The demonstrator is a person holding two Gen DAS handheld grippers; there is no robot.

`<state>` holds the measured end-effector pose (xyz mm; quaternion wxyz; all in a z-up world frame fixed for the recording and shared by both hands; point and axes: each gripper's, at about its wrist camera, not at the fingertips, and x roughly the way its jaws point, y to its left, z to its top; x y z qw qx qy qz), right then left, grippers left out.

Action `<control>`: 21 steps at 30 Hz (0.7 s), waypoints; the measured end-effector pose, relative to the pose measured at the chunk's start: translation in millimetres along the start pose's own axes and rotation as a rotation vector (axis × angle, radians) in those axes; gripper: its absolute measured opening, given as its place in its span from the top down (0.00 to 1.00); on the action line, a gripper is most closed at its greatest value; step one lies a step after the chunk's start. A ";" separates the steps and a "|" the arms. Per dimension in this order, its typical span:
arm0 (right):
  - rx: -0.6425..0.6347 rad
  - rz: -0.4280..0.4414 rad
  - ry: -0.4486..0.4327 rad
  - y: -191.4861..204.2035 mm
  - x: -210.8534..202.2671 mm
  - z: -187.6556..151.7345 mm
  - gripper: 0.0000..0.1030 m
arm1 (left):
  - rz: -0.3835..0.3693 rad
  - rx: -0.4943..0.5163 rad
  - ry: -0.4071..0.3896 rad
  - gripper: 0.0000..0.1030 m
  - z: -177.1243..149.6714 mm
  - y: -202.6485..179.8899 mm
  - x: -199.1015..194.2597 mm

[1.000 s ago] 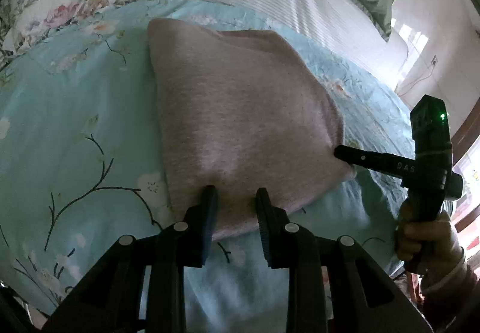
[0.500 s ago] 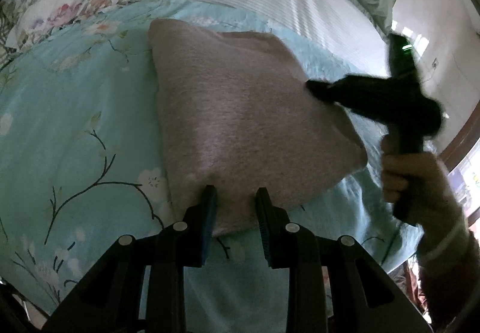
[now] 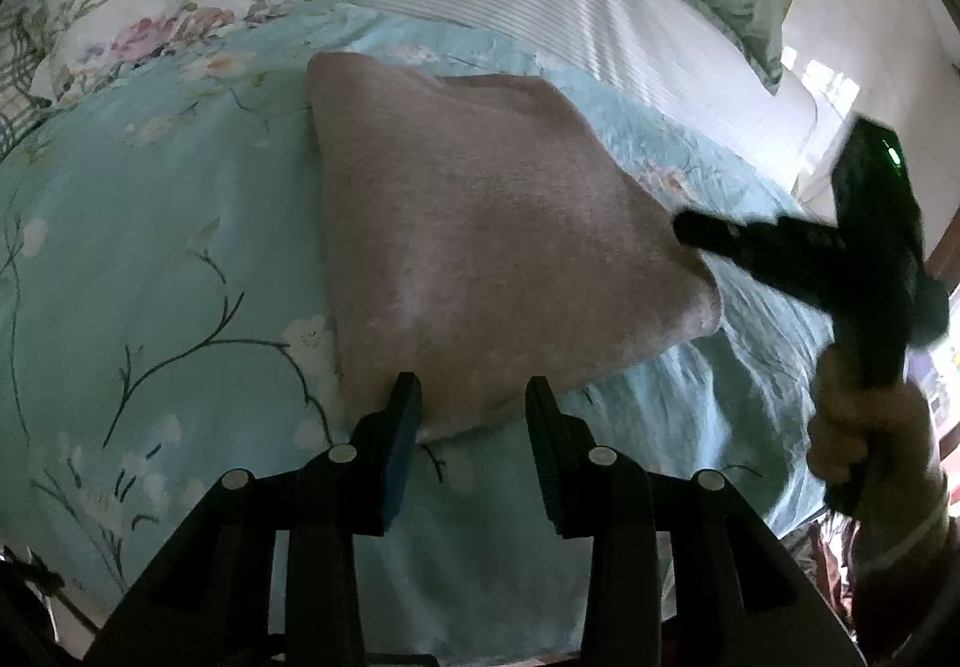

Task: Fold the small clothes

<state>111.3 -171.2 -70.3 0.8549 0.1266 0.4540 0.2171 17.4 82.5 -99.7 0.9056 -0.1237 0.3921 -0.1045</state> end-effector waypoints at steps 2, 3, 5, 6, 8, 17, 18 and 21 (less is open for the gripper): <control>0.003 -0.024 0.007 -1.6 -6.7 -12.5 0.89 | -0.005 -0.020 -0.004 0.64 -2.5 2.3 -5.0; 0.015 -0.031 0.011 -3.8 -10.0 -19.2 0.89 | -0.007 -0.030 -0.007 0.64 -4.1 3.3 -7.8; 0.044 -0.042 0.024 -9.5 -16.9 -30.6 0.89 | -0.009 -0.041 -0.011 0.59 -9.2 3.0 -12.7; 0.050 -0.053 0.026 -10.6 -22.5 -37.5 0.89 | -0.002 -0.049 -0.013 0.56 -12.3 2.7 -15.1; 0.043 -0.077 0.026 -8.8 -32.3 -46.7 0.89 | 0.031 -0.051 -0.021 0.42 -18.0 1.3 -19.0; 0.011 -0.149 -0.011 22.3 -69.9 -77.3 0.45 | 0.086 -0.022 -0.046 0.19 -38.9 7.5 -54.0; -0.001 -0.152 -0.014 27.2 -71.6 -76.6 0.41 | 0.083 -0.025 -0.044 0.19 -39.0 11.3 -57.6; -0.031 -0.154 -0.044 42.4 -77.6 -71.7 0.27 | 0.108 -0.025 -0.036 0.19 -39.4 17.0 -66.0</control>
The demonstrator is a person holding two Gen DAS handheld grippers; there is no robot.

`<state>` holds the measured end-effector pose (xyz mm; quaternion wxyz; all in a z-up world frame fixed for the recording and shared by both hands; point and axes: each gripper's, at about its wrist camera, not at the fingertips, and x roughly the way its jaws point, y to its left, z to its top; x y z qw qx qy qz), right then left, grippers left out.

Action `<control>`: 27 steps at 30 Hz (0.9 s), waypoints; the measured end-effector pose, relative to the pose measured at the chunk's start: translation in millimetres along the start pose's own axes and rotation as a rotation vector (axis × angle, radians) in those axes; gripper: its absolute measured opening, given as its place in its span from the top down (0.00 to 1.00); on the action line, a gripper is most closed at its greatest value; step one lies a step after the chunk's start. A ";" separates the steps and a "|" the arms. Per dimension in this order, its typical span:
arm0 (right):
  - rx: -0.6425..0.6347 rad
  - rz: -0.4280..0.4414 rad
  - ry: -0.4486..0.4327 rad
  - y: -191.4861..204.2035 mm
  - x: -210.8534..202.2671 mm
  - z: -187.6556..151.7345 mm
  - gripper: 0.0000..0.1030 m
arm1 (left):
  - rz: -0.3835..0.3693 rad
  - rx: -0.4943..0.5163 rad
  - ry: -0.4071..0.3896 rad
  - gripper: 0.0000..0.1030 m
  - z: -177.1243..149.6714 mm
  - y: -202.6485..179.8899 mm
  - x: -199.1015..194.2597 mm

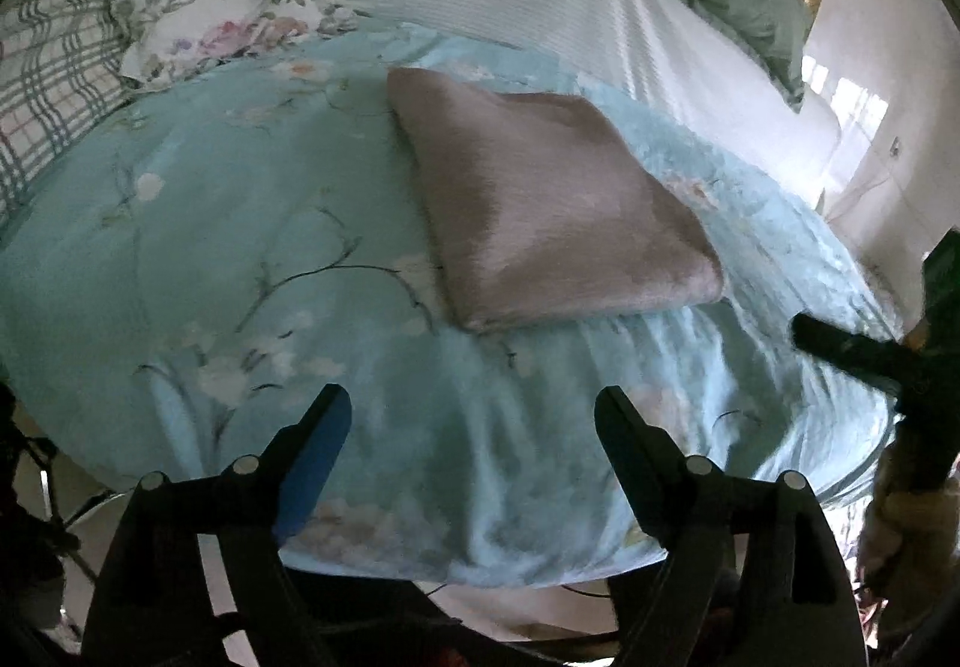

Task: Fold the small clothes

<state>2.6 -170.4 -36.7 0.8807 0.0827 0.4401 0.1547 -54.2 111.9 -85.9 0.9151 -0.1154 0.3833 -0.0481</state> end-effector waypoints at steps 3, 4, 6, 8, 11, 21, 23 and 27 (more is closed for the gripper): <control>-0.029 0.001 -0.021 10.3 -3.1 7.7 0.24 | 0.037 0.034 0.007 0.19 4.2 0.1 -8.5; -0.046 0.004 -0.022 13.8 -4.0 8.8 0.22 | 0.055 0.051 0.000 0.19 4.6 -2.6 -11.6; -0.085 0.010 -0.019 17.9 -6.0 10.8 0.20 | 0.098 0.086 -0.008 0.19 6.1 -10.4 -16.9; -0.115 0.013 -0.018 20.1 -10.5 13.3 0.18 | 0.139 0.101 -0.017 0.19 9.5 -18.0 -24.8; -0.145 0.026 -0.036 22.0 -20.9 15.4 0.15 | 0.187 0.129 -0.036 0.17 13.7 -26.8 -39.4; -0.120 -0.067 -0.018 14.9 -41.5 -0.5 0.05 | 0.247 0.295 -0.048 0.04 38.6 -54.2 -31.6; -0.119 -0.093 -0.002 14.2 -43.4 -4.6 0.04 | 0.229 0.319 -0.058 0.04 41.6 -54.7 -25.3; -0.104 -0.125 0.022 14.4 -30.9 -1.3 0.02 | 0.260 0.346 -0.062 0.04 44.3 -47.5 -21.2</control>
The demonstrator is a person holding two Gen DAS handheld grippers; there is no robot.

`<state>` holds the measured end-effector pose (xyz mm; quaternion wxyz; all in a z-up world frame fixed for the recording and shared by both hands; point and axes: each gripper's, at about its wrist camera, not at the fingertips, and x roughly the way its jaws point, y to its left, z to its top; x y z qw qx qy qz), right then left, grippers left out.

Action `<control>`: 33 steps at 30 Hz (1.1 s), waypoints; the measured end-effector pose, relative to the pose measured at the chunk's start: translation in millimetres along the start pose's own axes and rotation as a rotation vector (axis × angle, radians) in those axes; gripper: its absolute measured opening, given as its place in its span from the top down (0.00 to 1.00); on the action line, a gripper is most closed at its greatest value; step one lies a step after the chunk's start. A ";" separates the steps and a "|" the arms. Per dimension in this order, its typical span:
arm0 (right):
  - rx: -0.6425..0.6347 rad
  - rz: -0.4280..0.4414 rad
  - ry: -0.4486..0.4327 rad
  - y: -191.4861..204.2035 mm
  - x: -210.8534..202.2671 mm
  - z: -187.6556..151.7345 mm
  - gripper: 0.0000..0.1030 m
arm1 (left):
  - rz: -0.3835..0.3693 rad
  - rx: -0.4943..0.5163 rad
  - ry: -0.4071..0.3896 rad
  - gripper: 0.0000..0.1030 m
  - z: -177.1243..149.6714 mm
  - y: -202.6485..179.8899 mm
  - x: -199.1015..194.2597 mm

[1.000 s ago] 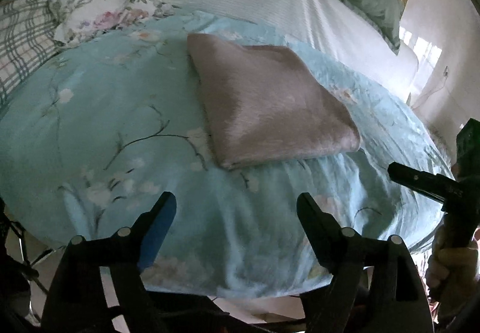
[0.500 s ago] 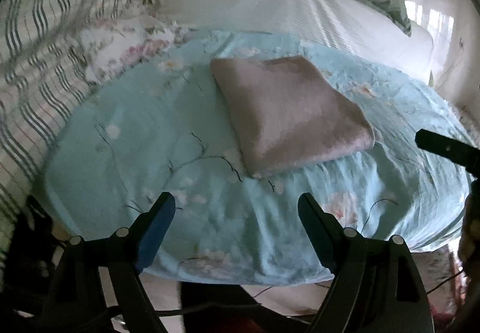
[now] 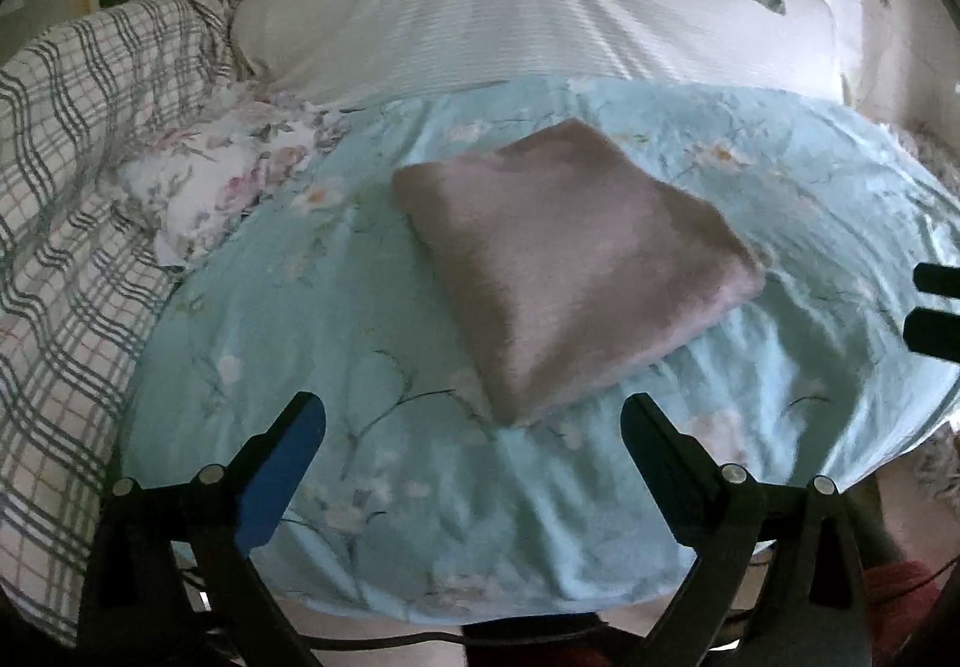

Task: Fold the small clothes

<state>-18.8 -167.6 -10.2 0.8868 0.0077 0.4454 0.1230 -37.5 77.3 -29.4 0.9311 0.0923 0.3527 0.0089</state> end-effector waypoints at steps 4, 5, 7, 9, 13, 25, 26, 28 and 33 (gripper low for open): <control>0.045 0.085 0.036 6.1 26.4 6.3 0.02 | 0.025 -0.052 0.002 0.04 -8.2 16.7 -0.4; 0.041 0.100 0.049 7.1 32.8 7.6 0.02 | 0.029 -0.074 0.016 0.04 -10.3 20.3 0.8; 0.011 0.121 0.077 11.7 44.1 9.0 0.02 | 0.041 -0.112 0.042 0.04 -14.6 25.3 2.9; -0.029 0.139 0.097 13.4 52.2 11.1 0.02 | 0.064 -0.139 0.076 0.04 -19.1 27.2 6.2; -0.081 0.156 0.095 13.3 54.4 15.7 0.02 | 0.089 -0.169 0.128 0.04 -20.8 28.1 12.2; -0.116 0.147 0.023 -14.3 14.6 28.5 0.01 | 0.075 -0.101 0.116 0.04 19.0 1.4 4.8; -0.127 0.144 0.019 -13.9 12.6 30.6 0.01 | 0.075 -0.099 0.114 0.04 23.6 -0.4 5.6; -0.137 0.139 0.015 -13.3 11.8 34.8 0.01 | 0.082 -0.098 0.114 0.04 28.0 -3.3 6.6; -0.140 0.151 0.025 -8.5 21.3 41.1 0.01 | 0.067 -0.103 0.120 0.04 36.0 -10.8 10.1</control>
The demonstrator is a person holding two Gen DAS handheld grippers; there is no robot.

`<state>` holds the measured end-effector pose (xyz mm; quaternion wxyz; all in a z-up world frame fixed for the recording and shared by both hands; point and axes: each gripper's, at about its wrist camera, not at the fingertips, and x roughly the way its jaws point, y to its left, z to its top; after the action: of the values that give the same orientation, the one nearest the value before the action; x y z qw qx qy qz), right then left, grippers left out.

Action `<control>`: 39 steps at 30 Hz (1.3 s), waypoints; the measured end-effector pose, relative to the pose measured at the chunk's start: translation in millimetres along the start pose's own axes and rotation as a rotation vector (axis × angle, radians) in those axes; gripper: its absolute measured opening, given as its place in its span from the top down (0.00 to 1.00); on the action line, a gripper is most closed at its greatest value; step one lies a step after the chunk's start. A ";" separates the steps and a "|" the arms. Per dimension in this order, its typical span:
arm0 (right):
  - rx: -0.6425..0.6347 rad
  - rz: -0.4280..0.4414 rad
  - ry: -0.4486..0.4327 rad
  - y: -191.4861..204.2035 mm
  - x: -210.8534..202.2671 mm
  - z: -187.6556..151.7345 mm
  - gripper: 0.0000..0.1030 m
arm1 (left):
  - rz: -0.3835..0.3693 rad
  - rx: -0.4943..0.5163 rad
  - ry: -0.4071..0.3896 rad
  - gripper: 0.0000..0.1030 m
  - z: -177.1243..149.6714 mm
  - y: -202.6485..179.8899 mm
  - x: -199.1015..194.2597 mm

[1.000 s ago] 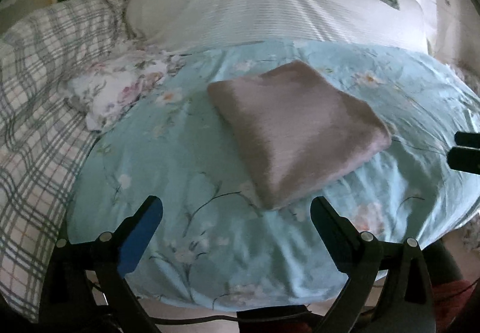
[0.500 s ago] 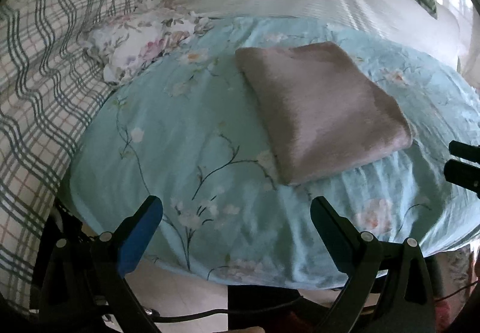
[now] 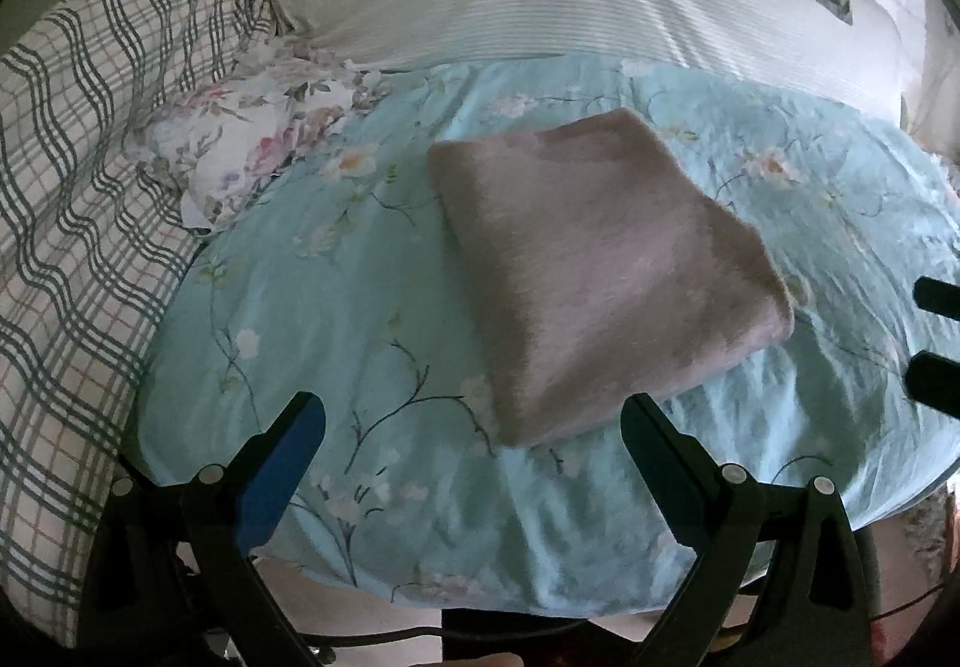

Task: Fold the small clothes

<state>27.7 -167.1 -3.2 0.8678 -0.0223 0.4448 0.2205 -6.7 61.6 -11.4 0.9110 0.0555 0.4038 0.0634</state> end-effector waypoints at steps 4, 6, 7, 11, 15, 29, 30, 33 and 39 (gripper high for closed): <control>0.009 0.006 0.020 4.6 15.0 3.8 0.01 | -0.009 0.017 0.006 0.04 2.7 -5.0 4.4; 0.007 0.015 0.029 6.0 21.0 6.5 0.01 | -0.009 0.014 0.009 0.04 4.6 -5.3 7.3; 0.005 0.016 0.034 6.4 23.6 7.7 0.01 | -0.011 0.011 0.012 0.04 5.7 -4.5 9.1; -0.003 0.012 0.051 6.0 35.4 15.1 0.01 | -0.011 -0.008 0.030 0.04 11.4 2.2 20.0; 0.021 0.007 0.067 0.2 49.4 24.0 0.01 | -0.012 -0.025 0.043 0.04 19.1 8.6 33.2; 0.048 0.016 0.118 0.5 87.4 24.7 0.01 | -0.014 -0.099 0.095 0.04 16.9 24.1 63.7; 0.050 0.021 0.119 0.6 88.3 24.2 0.01 | -0.015 -0.102 0.100 0.04 15.2 23.1 64.7; 0.051 0.024 0.117 1.8 87.6 23.4 0.01 | -0.011 -0.100 0.111 0.04 11.9 23.7 68.5; 0.052 0.023 0.110 3.3 82.4 21.3 0.01 | -0.016 -0.110 0.111 0.04 8.8 24.8 65.7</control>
<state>84.5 -129.2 -54.2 0.8397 -0.0068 0.4976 0.2173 41.8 96.1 -49.6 0.8893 -0.0012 0.4500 0.0811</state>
